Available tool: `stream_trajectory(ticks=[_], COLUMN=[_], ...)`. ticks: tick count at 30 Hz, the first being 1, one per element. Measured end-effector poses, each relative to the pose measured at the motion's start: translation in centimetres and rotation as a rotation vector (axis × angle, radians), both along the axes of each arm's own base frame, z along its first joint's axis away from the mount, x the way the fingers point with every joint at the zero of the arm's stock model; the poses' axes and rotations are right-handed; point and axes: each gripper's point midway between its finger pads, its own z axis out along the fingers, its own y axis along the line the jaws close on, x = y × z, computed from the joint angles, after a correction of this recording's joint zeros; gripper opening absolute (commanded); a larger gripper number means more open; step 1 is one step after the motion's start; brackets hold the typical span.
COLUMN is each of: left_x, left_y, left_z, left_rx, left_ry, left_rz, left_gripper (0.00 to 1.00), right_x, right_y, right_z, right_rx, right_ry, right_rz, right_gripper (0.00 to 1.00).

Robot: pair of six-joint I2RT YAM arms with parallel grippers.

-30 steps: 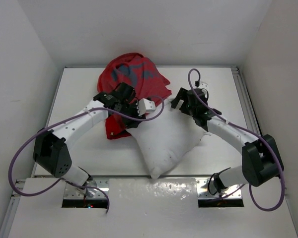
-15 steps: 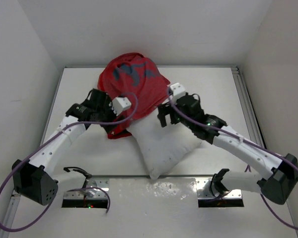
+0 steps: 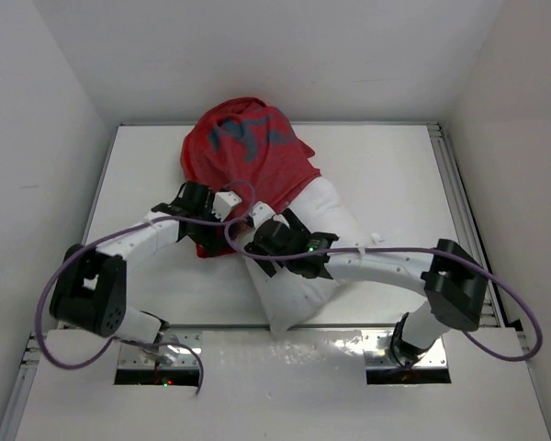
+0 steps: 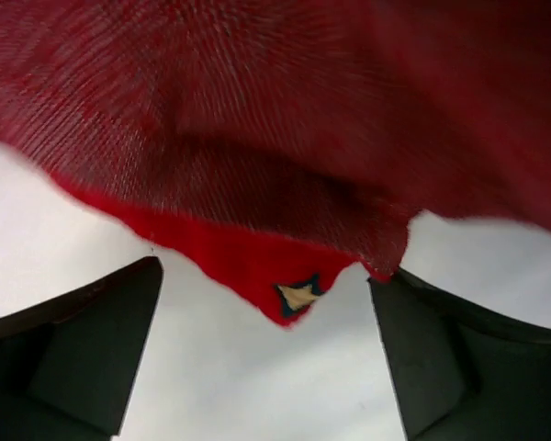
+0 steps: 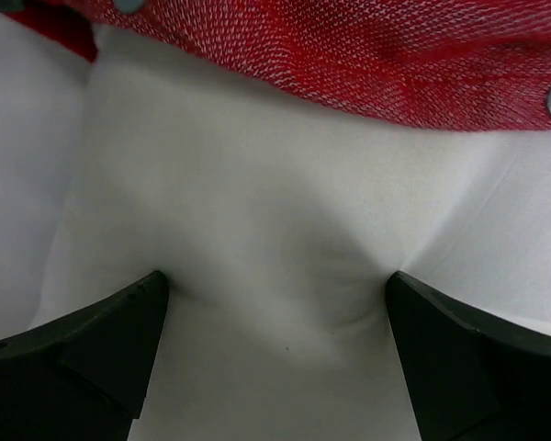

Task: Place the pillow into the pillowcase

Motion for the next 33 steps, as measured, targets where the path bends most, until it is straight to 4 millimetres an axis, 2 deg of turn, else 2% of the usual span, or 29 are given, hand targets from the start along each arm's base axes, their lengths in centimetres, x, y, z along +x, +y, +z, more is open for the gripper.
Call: stream_trajectory(ticks=[2, 3, 4, 5, 6, 7, 12, 15, 17, 19, 22, 23, 25, 27, 29, 33], left_x=[0.7, 0.8, 0.9, 0.8, 0.7, 0.7, 0.9, 1.6, 2.9, 4.2, 5.5, 5.5, 5.1, 4.2, 3.0, 1.3], left_y=[0.2, 0.2, 0.1, 0.0, -0.2, -0.3, -1.2, -1.9, -2.8, -3.7, -4.9, -5.2, -5.7, -6.2, -6.8, -8.3], left_z=[-1.5, -2.3, -3.0, -3.6, -4.1, -4.4, -4.0, -1.1, 2.8, 7.9, 15.4, 17.4, 19.8, 20.6, 20.6, 21.5], left_rx=[0.005, 0.002, -0.005, -0.009, -0.018, -0.025, -0.077, -0.114, -0.149, -0.184, -0.228, -0.24, -0.259, -0.278, -0.299, -0.379], left_ry=[0.03, 0.05, 0.068, 0.086, 0.102, 0.11, 0.111, 0.085, 0.01, -0.096, -0.254, -0.293, -0.328, -0.314, -0.275, -0.216], left_rz=[0.022, 0.023, 0.029, 0.022, 0.017, 0.014, -0.028, -0.081, -0.132, -0.191, -0.273, -0.299, -0.345, -0.395, -0.451, -0.574], left_gripper=[0.7, 0.46, 0.33, 0.17, 0.0, 0.0, 0.0, 0.0, 0.0, 0.0, 0.0, 0.0, 0.0, 0.0, 0.0, 0.0], right_x=[0.7, 1.0, 1.4, 1.7, 2.0, 2.4, 3.0, 3.3, 4.1, 5.7, 9.1, 10.1, 12.3, 13.6, 14.6, 14.9], right_y=[-0.2, -0.3, -0.4, -0.5, -0.5, -0.4, 1.1, 2.3, 3.2, 3.6, 2.6, 2.2, 0.9, 0.0, -0.7, 0.0], right_z=[-1.2, -1.8, -2.2, -2.5, -2.7, -2.7, -2.4, -0.8, 1.2, 4.5, 9.7, 11.4, 15.1, 18.0, 20.0, 20.9], right_rx=[-0.015, -0.008, -0.002, 0.016, 0.034, 0.069, 0.218, 0.33, 0.449, 0.604, 0.794, 0.845, 0.953, 1.033, 1.09, 1.108], right_ry=[0.018, 0.034, 0.045, 0.063, 0.077, 0.095, 0.197, 0.239, 0.259, 0.244, 0.153, 0.121, 0.027, -0.058, -0.13, -0.194], right_rz=[-0.041, -0.062, -0.078, -0.094, -0.103, -0.119, -0.092, -0.061, -0.049, -0.059, -0.112, -0.129, -0.175, -0.215, -0.263, -0.347], right_gripper=[0.78, 0.68, 0.55, 0.22, 0.07, 0.0, 0.0, 0.0, 0.0, 0.0, 0.0, 0.0, 0.0, 0.0, 0.0, 0.0])
